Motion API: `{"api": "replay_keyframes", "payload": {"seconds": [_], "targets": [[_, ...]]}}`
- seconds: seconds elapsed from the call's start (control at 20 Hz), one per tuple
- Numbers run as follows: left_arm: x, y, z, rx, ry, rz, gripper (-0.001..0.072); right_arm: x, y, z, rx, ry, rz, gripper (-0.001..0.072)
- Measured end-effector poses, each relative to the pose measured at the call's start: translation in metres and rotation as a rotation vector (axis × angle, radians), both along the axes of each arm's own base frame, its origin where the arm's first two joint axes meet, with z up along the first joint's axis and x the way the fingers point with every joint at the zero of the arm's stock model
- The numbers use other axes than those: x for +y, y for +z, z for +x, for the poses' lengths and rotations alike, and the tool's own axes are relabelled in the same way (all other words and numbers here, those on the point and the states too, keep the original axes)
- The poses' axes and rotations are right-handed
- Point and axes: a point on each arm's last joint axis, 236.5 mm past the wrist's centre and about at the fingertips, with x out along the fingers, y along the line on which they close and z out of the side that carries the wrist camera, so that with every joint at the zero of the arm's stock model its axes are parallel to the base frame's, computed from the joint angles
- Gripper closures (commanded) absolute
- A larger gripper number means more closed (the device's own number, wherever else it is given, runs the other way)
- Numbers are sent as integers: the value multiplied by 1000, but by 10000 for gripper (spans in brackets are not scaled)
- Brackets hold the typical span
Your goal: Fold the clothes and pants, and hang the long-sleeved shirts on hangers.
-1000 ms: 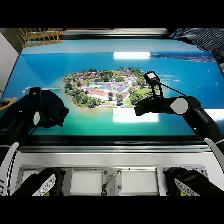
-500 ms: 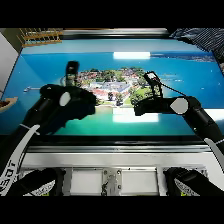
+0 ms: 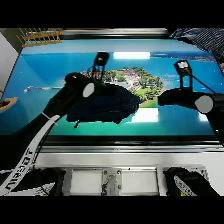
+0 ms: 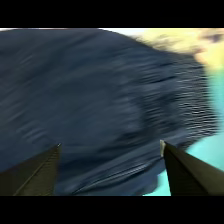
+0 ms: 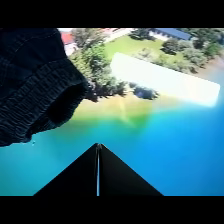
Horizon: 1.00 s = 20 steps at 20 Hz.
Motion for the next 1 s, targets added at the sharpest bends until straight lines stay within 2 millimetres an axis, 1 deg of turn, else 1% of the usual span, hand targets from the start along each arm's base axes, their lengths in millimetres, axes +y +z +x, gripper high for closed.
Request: {"api": "replay_keyframes", "payload": {"seconds": [0.05,0.15,0.25,0.3,0.35,0.4,0.5,0.6,0.7,0.75,0.8,0.85,0.9,0.95,1.0], "targets": [[25,-5,1,26,62,4,29,-10,2,1,-3,-35,3,667],[89,-24,-3,93,222,10,29,-21,3,0,4,-85,18,667],[147,-49,-15,158,382,7,29,-25,1,0,18,-114,35,667],[172,-64,-24,194,460,-10,30,-25,-1,0,27,-123,49,666],[193,-81,-34,232,530,-32,29,-23,-5,-1,43,-129,66,660],[208,-95,-42,267,590,-61,29,-20,-9,0,56,-131,85,660],[223,-124,-57,336,667,-133,29,-14,-16,1,85,-138,127,659],[229,-149,-67,396,709,-174,29,-6,-25,2,118,-142,172,659],[231,-170,-76,453,732,-193,30,3,-35,3,159,-145,217,657],[231,-179,-79,479,742,-196,30,6,-40,2,184,-146,235,607],[231,-184,-79,487,751,-207,30,10,-47,1,213,-148,254,346],[231,-189,-81,505,754,-208,31,14,-53,-1,243,-147,267,-5],[230,-192,-82,514,759,-214,32,17,-60,-3,271,-147,281,-6],[230,-194,-83,518,763,-218,172,22,-68,-6,309,-144,295,-5],[231,-196,-82,513,762,-216,425,26,-75,-7,338,-144,312,-5]]}}
